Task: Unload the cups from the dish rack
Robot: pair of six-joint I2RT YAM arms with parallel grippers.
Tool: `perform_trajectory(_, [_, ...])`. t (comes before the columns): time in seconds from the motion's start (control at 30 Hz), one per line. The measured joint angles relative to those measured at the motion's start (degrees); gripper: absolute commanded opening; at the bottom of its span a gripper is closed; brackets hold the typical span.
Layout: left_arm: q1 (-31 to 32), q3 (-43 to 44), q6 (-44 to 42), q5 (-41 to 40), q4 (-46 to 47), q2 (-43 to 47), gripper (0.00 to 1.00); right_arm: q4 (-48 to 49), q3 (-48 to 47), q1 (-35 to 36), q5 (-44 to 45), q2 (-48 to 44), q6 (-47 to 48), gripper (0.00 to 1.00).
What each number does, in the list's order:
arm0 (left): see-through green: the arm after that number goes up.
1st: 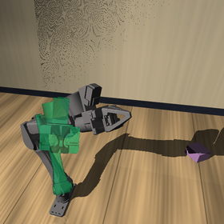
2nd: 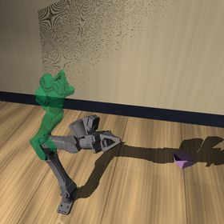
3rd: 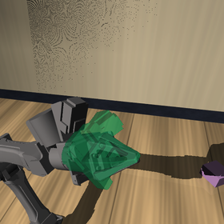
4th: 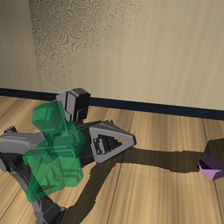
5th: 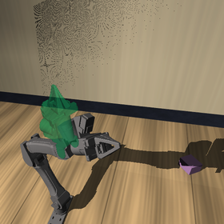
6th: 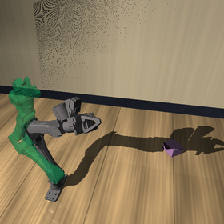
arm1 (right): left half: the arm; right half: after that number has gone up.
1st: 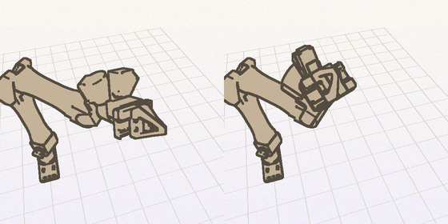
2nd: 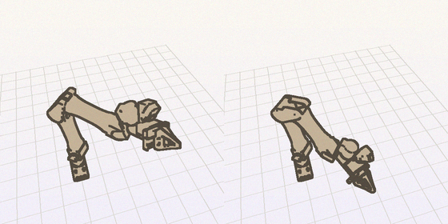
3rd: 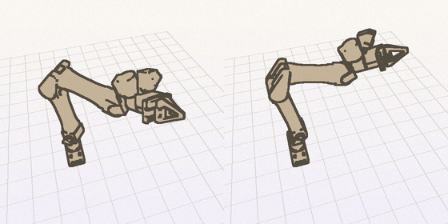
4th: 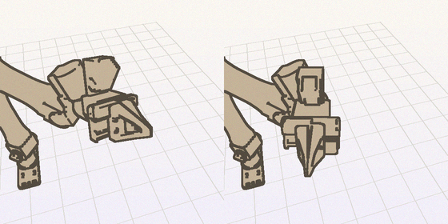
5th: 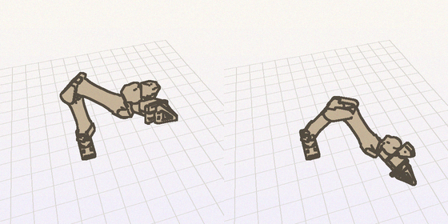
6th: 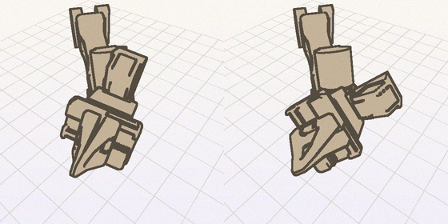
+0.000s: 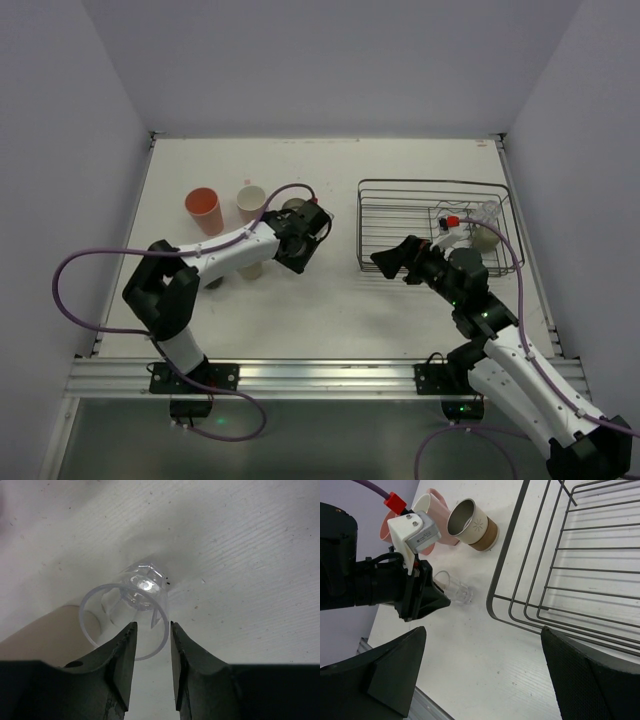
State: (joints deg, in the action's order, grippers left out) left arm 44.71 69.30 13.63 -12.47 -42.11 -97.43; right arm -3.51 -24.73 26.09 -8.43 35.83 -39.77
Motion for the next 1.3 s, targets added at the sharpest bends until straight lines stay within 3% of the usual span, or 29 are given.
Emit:
perform_trajectory(0.23, [-0.72, 0.66, -0.42, -0.70, -0.02, -0.17, 0.56, -0.11, 0.00, 0.00, 0.50, -0.92, 0.15, 0.99])
perform_trajectory(0.4, [-0.72, 0.74, -0.17, -1.29, 0.04, 1.31, 0.78, -0.94, -0.04, 0.00, 1.75, -1.09, 0.20, 0.99])
perform_trajectory(0.53, [-0.72, 0.74, 0.46, -0.98, 1.38, 8.24, 0.89, -3.06, -1.16, 0.00, 4.48, -0.96, 0.39, 0.91])
perform_trajectory(0.73, [-0.72, -3.50, 0.57, 4.81, 11.91, 31.36, 0.96, -5.86, -7.52, -0.70, 16.22, 4.15, 2.99, 0.62])
perform_trajectory(0.93, [-0.70, -13.62, 0.20, 9.40, 19.78, 53.37, 1.00, -5.92, -15.96, -12.61, 25.97, 16.85, 6.67, 0.52])
perform_trajectory(1.1, [-0.70, -23.58, 0.22, 10.88, 21.03, 60.65, 1.00, -6.40, -19.91, -22.43, 31.34, 25.24, 8.59, 0.49])
perform_trajectory(1.3, [-1.51, -27.58, 0.07, 14.58, 21.70, 61.31, 1.00, -6.16, -27.76, -29.66, 33.11, 36.39, 10.38, 0.47])
